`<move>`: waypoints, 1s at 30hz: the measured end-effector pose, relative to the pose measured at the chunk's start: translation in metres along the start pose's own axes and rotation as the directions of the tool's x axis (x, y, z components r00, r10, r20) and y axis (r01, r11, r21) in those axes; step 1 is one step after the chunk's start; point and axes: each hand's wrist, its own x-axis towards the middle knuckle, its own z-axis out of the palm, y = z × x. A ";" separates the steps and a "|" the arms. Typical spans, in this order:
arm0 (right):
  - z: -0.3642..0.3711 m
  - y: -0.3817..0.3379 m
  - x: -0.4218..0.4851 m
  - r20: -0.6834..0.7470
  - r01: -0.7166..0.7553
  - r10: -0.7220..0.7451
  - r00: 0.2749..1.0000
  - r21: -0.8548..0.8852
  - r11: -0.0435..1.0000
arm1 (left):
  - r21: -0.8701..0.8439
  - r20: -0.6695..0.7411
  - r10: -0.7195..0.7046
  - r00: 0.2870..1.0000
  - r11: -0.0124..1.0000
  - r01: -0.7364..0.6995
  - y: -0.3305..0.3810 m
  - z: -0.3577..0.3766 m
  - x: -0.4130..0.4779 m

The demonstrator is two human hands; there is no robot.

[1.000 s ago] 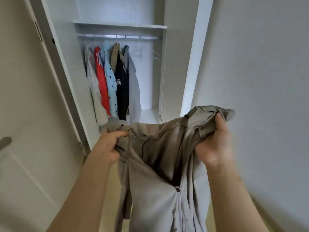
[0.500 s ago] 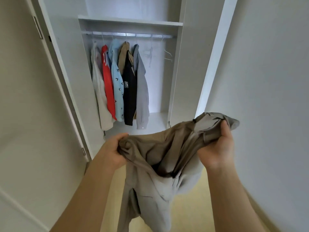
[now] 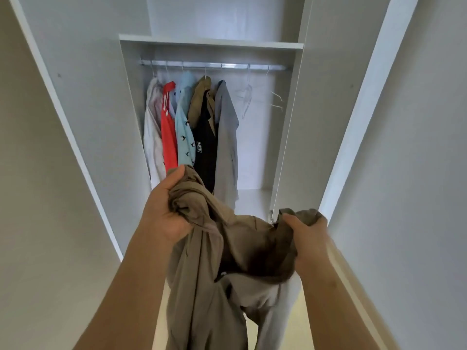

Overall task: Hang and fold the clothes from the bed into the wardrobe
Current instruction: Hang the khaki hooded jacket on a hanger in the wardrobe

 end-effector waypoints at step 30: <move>0.287 -0.033 0.307 0.292 0.246 -0.241 0.925 0.021 0.969 | 0.894 -0.026 0.448 0.894 0.411 -0.180 0.109 -0.041 0.397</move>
